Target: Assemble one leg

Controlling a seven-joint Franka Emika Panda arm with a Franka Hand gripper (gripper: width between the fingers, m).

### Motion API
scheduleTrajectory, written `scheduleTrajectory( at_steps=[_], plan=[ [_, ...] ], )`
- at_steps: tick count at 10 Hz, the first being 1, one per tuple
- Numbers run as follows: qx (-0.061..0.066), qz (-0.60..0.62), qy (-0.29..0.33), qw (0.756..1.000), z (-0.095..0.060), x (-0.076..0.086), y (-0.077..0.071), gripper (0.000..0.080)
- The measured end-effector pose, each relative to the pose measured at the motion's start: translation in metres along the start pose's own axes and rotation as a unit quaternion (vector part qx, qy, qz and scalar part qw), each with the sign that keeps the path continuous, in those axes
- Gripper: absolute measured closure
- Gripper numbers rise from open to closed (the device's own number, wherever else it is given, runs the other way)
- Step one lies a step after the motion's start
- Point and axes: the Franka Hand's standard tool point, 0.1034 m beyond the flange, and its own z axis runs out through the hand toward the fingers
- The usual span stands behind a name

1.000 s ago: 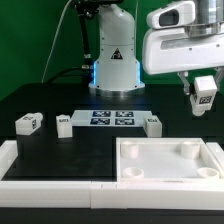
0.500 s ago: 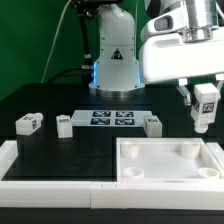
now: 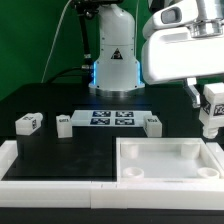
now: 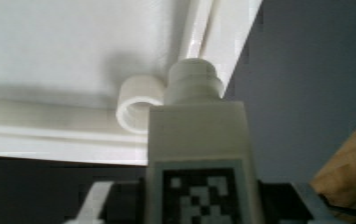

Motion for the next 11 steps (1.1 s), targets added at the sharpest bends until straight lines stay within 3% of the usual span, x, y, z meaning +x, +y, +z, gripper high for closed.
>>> scheduleTrajectory(
  at_steps=[2, 4, 6, 11],
  plan=[
    [-0.001, -0.013, -0.001, 1.000, 0.002, 0.002, 0.004, 0.0509],
    [-0.008, -0.023, 0.011, 1.000, 0.012, 0.028, 0.026, 0.0509],
    [-0.008, -0.019, 0.015, 1.000, 0.022, 0.040, 0.032, 0.0509],
    [-0.015, -0.016, 0.045, 0.999, 0.048, 0.029, 0.033, 0.0509]
  ],
)
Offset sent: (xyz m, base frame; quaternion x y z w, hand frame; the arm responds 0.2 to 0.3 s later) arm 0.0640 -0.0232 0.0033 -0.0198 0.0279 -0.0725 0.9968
